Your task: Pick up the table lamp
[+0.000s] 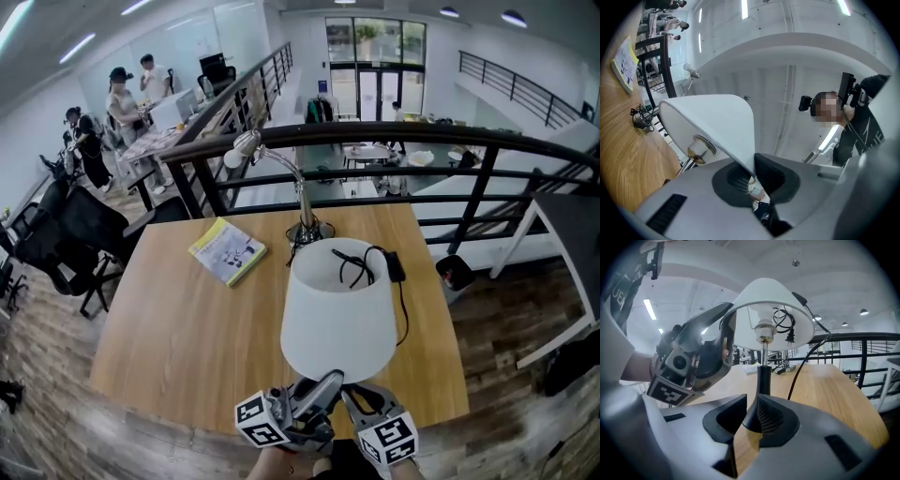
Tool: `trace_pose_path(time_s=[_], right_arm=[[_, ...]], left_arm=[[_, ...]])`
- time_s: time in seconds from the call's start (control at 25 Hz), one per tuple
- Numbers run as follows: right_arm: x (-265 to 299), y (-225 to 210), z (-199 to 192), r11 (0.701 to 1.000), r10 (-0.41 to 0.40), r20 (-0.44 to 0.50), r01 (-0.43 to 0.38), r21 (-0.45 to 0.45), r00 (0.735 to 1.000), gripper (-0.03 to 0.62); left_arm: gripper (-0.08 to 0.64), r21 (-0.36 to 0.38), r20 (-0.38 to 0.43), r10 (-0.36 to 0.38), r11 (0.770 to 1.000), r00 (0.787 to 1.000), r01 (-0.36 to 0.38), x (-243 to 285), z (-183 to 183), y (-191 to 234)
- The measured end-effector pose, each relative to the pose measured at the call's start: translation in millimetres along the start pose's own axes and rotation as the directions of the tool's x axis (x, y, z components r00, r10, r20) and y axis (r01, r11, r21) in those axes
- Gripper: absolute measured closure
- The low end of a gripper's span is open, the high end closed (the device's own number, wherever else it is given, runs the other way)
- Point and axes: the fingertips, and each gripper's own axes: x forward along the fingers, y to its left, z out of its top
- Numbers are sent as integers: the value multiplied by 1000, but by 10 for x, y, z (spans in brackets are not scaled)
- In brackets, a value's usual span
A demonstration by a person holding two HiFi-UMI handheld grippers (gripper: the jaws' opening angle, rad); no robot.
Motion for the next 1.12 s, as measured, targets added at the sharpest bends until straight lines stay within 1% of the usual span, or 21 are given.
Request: trace_pose_path(time_s=[0.16, 0.32, 0.52, 0.64, 1.12], right_arm=[[117, -81, 22, 1000, -14, -11, 14, 4, 1000, 532], [226, -169, 66, 999, -20, -3, 20, 31, 1000, 489], [376, -208, 131, 998, -26, -5, 26, 52, 1000, 457], [469, -229, 139, 998, -30, -16, 31, 48, 999, 437], [699, -312, 92, 998, -47, -61, 49, 37, 997, 436]], left_arm=[[540, -18, 21, 4, 1000, 1000, -4, 17, 55, 57], [545, -20, 44, 3, 1000, 999, -2, 49, 102, 107], [546, -12, 47, 12, 1000, 999, -11, 65, 146, 146], [546, -8, 44, 8, 1000, 999, -8, 88, 156, 164], [546, -20, 39, 5, 1000, 999, -4, 105, 216, 216]])
